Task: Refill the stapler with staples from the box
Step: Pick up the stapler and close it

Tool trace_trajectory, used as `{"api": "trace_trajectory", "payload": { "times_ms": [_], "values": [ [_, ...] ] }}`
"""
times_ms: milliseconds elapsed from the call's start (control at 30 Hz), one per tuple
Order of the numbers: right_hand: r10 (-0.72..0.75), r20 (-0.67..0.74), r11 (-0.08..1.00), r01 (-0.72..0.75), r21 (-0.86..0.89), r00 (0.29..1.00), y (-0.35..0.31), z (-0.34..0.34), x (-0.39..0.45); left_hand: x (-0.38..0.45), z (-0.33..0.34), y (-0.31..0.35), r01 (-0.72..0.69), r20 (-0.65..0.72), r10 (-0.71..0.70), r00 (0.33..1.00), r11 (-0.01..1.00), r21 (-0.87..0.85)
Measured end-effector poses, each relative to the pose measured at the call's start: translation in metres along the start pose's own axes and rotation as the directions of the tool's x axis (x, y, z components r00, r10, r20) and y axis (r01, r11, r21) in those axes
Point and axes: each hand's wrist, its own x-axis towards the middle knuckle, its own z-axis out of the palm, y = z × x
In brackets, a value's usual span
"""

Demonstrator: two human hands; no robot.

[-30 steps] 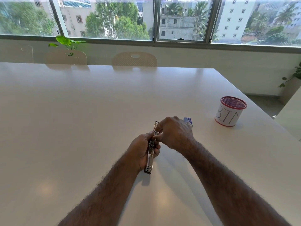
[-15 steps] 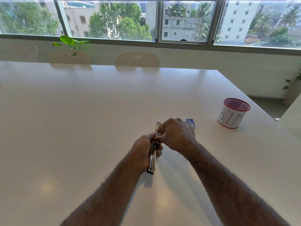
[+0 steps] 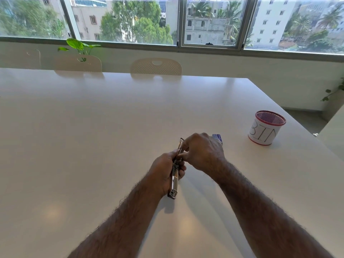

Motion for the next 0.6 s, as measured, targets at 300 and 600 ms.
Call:
{"api": "trace_trajectory", "payload": {
  "times_ms": [300,600],
  "values": [
    [0.02,-0.061,0.999,-0.017,0.038,0.998,0.001,0.0074,-0.0004,0.0006,-0.0026,0.0034,0.038,0.017,-0.038,0.999,0.999,-0.037],
    [-0.03,-0.143,0.999,0.027,-0.024,0.989,0.0027,0.0101,-0.0025,0.0008,-0.0035,0.0048,0.109,0.042,-0.106,0.994,0.99,-0.086]
  ]
}}
